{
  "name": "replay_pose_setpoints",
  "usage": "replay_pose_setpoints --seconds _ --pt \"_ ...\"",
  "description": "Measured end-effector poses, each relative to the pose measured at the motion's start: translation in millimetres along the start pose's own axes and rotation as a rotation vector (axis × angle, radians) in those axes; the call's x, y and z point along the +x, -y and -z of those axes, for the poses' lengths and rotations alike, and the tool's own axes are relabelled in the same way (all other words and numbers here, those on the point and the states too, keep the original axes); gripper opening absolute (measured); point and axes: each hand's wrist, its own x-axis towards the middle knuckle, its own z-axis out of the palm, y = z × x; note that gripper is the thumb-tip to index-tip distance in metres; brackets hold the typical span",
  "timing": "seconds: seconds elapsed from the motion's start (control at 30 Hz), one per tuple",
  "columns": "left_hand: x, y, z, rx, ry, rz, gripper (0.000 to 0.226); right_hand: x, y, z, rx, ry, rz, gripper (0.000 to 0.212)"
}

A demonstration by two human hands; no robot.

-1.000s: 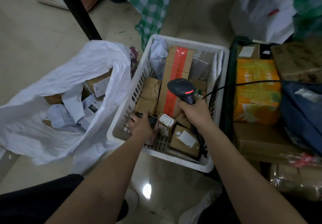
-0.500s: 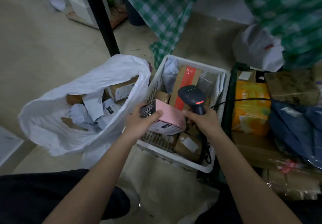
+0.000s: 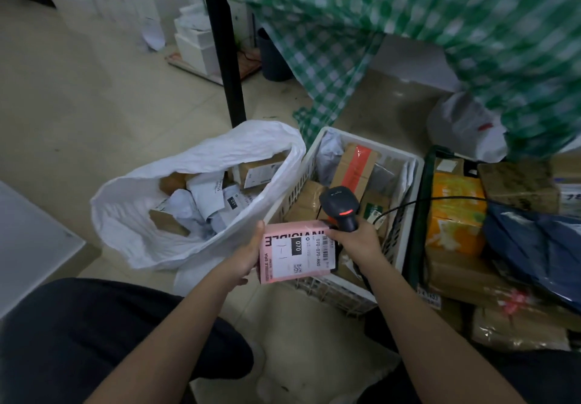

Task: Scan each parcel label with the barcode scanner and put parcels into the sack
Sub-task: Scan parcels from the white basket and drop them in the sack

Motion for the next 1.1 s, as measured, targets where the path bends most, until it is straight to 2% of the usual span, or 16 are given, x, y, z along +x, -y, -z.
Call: replay_pose_setpoints --seconds 0.07,0.13,0.23,0.33,0.43,0.53,0.67,0.73,0.8,0.97,1.1 --pt "8.8 5.6 3.9 0.028 -0.025 -0.117 0.069 -0.3 7.0 -4.5 0.011 -0.021 -0.010 0.025" --pt "18.0 9.9 8.8 -0.002 -0.047 -0.156 0.058 0.8 13.8 -7.6 0.004 -0.030 0.014 0.022" --pt "26.6 15.4 12.0 0.013 0.039 -0.140 0.064 4.2 15.5 -12.6 -0.083 -0.052 0.037 0.017" --pt "35.5 17.4 11.7 0.123 0.079 -0.110 0.053 6.2 12.1 -16.7 -0.111 -0.060 0.030 0.015" --pt "47.5 23.3 11.4 0.037 0.049 -0.044 0.051 6.7 9.5 -12.7 -0.136 -0.066 0.069 0.018" --pt "54.9 32.1 10.7 -0.004 0.012 -0.006 0.059 3.9 5.3 -2.6 -0.226 -0.096 0.086 0.013" --pt "49.2 35.4 0.6 -0.005 0.081 0.070 0.048 -3.1 -13.8 -10.0 -0.253 -0.066 0.002 0.020" --pt "46.2 31.9 -4.5 0.077 0.130 0.044 0.041 -6.0 -20.9 -22.1 -0.233 -0.063 -0.017 0.029" --pt "46.0 26.1 -6.7 0.050 0.136 -0.012 0.037 -6.3 -20.6 -31.5 -0.196 -0.088 -0.030 0.033" --pt "43.2 14.4 -10.3 -0.049 0.236 0.009 0.061 -8.8 -12.3 -40.3 -0.080 -0.021 -0.074 0.027" --pt "37.2 14.4 -12.5 -0.216 0.207 0.036 0.051 -7.6 -2.4 -32.6 -0.010 0.030 -0.053 0.026"
